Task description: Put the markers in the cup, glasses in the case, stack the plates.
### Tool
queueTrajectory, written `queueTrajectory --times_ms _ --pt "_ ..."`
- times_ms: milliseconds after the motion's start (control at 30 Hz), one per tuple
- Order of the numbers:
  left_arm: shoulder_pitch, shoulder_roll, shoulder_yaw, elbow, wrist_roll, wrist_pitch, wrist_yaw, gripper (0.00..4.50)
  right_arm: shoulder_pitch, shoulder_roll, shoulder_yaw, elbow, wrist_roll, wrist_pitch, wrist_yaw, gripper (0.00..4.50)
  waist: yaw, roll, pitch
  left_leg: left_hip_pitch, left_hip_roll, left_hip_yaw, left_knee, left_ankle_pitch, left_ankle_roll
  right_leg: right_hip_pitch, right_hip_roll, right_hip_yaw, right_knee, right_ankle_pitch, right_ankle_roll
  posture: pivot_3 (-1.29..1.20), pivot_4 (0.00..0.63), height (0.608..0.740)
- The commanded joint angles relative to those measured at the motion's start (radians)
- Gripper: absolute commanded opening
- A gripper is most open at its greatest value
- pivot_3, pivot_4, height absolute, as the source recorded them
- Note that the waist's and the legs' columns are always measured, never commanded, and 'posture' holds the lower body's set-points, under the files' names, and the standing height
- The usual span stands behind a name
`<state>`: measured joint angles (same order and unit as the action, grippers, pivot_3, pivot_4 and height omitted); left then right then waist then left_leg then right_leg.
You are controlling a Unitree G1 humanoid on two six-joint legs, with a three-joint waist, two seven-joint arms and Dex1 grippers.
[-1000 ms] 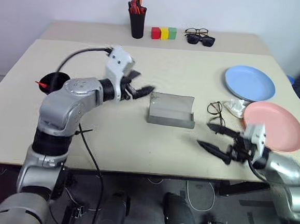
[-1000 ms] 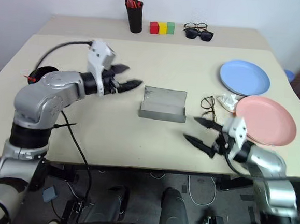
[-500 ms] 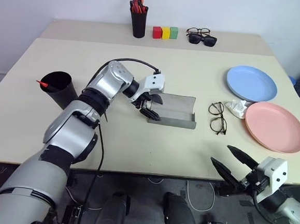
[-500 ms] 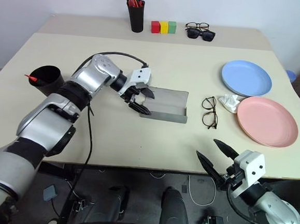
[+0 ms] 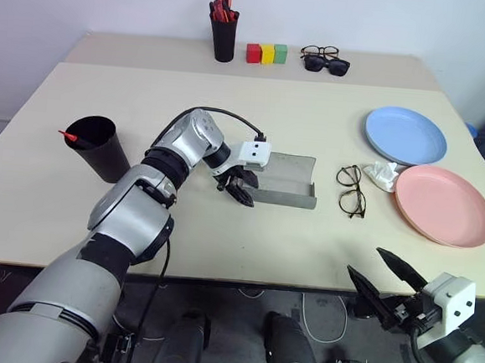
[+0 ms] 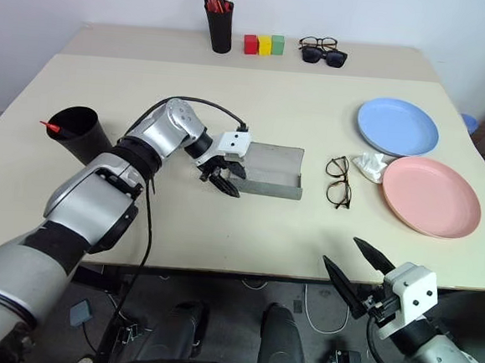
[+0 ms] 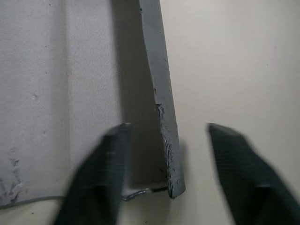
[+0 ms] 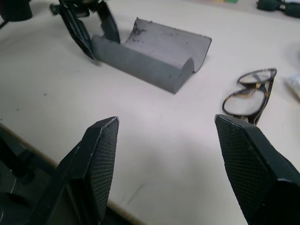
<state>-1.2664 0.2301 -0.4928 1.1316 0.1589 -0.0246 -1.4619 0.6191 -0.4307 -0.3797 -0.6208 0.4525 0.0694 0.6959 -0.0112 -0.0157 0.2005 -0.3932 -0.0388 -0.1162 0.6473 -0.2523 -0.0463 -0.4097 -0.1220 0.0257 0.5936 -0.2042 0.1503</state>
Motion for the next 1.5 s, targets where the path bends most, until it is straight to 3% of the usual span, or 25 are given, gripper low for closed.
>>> queueTrajectory --times_ms 33,267,367,433,667,1100,1500 --pt "0.008 0.001 0.022 -0.05 0.01 0.022 -0.012 2.14 -0.016 -0.016 -0.01 0.004 0.0 -0.021 0.008 3.34 0.001 0.0 0.0 0.0 0.0 0.0 0.0 0.0 0.0 0.0 0.0 0.0 0.0 0.0 0.0 0.0 0.15 0.74" --pt "0.09 0.017 0.016 -0.231 0.011 0.146 -0.032 2.14 -0.076 -0.044 0.0 0.046 -0.003 -0.016 0.023 3.34 0.0 0.0 0.0 0.0 0.0 0.0 0.0 0.0 0.0 0.0 0.0 0.0 0.001 0.0 0.0 0.0 0.15 0.74" --pt "0.127 0.032 0.018 -0.311 0.011 0.205 -0.02 1.27 -0.089 -0.054 0.002 0.049 0.001 -0.01 0.031 3.34 0.0 0.0 0.0 0.0 0.0 0.0 0.0 0.0 0.0 0.0 0.0 0.0 0.001 0.0 0.0 0.0 0.15 0.74" --pt "0.141 0.042 0.02 -0.362 0.008 0.246 -0.013 0.35 -0.091 -0.06 -0.001 0.047 0.007 -0.006 0.035 3.34 0.001 0.0 0.0 0.0 0.0 0.0 0.0 0.0 0.0 0.0 0.0 0.0 0.001 0.0 0.0 0.0 0.15 0.74" --pt "0.197 0.082 0.004 -0.547 0.007 0.379 -0.011 0.35 -0.114 -0.079 0.0 0.036 0.015 0.023 0.03 3.34 -0.001 0.001 0.0 0.001 0.0 0.0 0.0 0.0 0.0 0.0 0.0 0.0 0.001 0.0 0.0 0.0 0.15 0.74" --pt "0.346 0.235 -0.04 -1.03 -0.014 0.828 0.014 0.35 -0.184 -0.109 0.002 0.044 0.027 0.102 0.015 3.34 -0.001 0.001 0.0 0.001 0.0 0.0 0.0 0.0 0.0 0.0 0.0 0.0 0.002 0.0 -0.001 0.0 0.15 0.74" --pt "0.393 0.259 -0.091 -1.065 -0.053 0.781 0.069 0.35 -0.226 -0.138 -0.015 0.086 0.027 0.099 0.048 3.34 0.001 0.002 -0.001 0.001 0.0 0.0 0.0 0.0 0.0 0.0 0.0 0.0 0.002 0.0 -0.001 0.0 0.15 0.74"
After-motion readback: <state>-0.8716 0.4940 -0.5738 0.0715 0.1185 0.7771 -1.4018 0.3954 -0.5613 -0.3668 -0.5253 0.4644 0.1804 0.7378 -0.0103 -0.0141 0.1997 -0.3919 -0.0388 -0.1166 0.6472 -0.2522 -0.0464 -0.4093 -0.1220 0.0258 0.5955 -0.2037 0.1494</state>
